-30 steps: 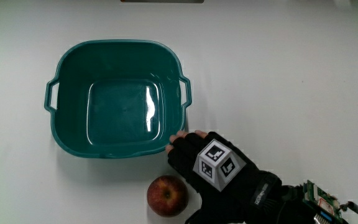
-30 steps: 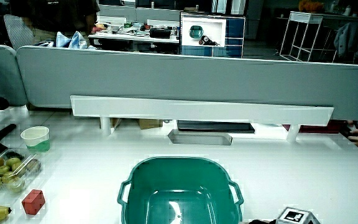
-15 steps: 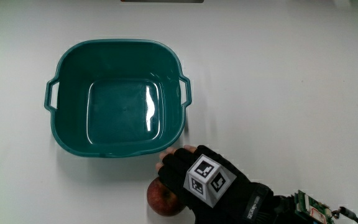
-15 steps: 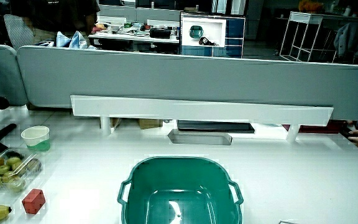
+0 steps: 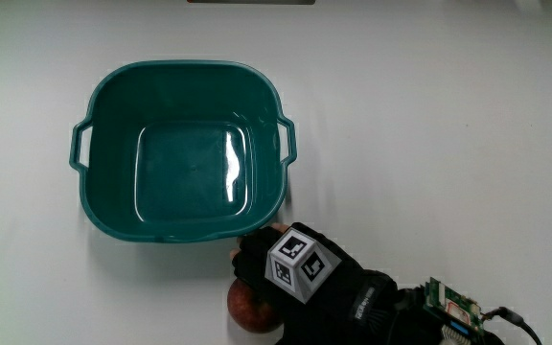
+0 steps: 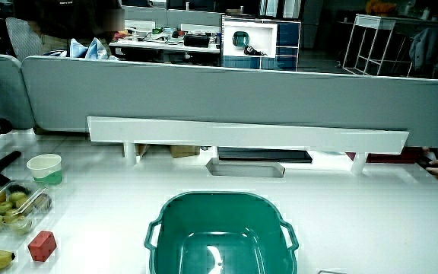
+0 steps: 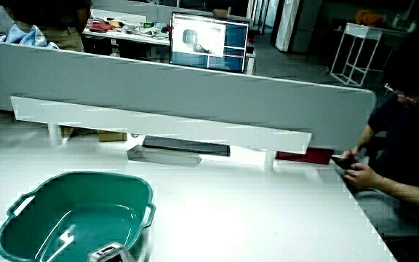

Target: Pick apple from desk

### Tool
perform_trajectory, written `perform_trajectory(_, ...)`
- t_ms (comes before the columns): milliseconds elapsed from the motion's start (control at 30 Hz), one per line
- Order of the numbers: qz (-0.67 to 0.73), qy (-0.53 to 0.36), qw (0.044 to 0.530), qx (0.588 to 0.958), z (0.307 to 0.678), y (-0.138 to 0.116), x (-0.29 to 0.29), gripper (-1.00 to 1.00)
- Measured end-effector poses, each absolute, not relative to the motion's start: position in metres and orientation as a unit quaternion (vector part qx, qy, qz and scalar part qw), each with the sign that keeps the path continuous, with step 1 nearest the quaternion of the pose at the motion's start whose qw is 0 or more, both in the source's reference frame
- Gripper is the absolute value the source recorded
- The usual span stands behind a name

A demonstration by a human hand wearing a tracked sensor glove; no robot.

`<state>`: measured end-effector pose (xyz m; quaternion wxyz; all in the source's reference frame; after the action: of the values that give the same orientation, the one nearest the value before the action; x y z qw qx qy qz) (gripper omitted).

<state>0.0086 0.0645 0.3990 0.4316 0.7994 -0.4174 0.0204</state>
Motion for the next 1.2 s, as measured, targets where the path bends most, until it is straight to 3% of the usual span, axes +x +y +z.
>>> perform_trajectory(533,0.03,-0.416,0.446,0.792,0.409,0.061,0.001,0.52)
perform_trajectory(1200,0.043,-0.432,0.385,0.814,0.402,0.06,-0.003,0.94)
